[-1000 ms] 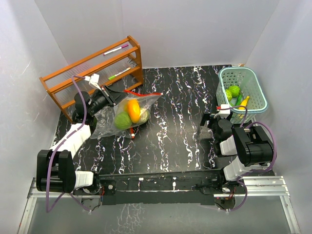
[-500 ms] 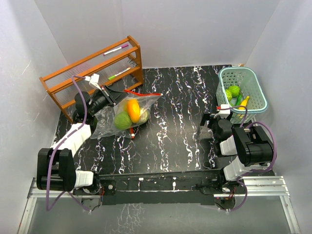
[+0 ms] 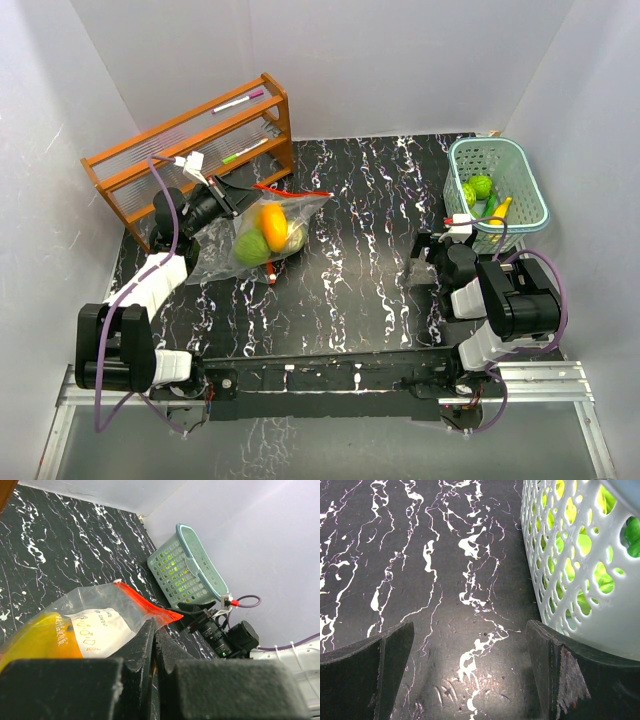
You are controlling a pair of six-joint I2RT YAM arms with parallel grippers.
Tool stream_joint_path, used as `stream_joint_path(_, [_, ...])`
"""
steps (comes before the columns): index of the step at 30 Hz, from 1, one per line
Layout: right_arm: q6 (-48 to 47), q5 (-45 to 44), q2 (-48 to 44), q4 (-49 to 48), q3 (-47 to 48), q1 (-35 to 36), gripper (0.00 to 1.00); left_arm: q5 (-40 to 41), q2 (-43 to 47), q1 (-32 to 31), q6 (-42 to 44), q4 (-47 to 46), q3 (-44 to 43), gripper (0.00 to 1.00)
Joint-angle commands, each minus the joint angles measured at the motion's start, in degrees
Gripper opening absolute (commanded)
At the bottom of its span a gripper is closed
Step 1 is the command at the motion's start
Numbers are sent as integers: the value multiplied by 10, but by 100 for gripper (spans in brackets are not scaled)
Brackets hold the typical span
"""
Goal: Open the zip-top bag and remove the fake food
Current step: Open the zipper of the food storage bag at the center of the board.
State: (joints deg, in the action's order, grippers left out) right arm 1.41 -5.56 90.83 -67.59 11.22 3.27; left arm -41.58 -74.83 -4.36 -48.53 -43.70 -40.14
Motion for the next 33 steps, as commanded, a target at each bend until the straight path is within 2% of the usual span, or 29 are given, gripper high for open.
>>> stream_joint_path(1, [-3, 3, 0, -41, 9, -1, 99, -12, 15, -1, 8, -5, 0, 0])
stream_joint_path(27, [-3, 3, 1, -41, 9, -1, 99, -12, -1, 0, -17, -41, 4, 0])
stream_joint_path(33, [-3, 3, 1, -41, 9, -2, 99, -16, 5, 0, -6, -21, -1, 0])
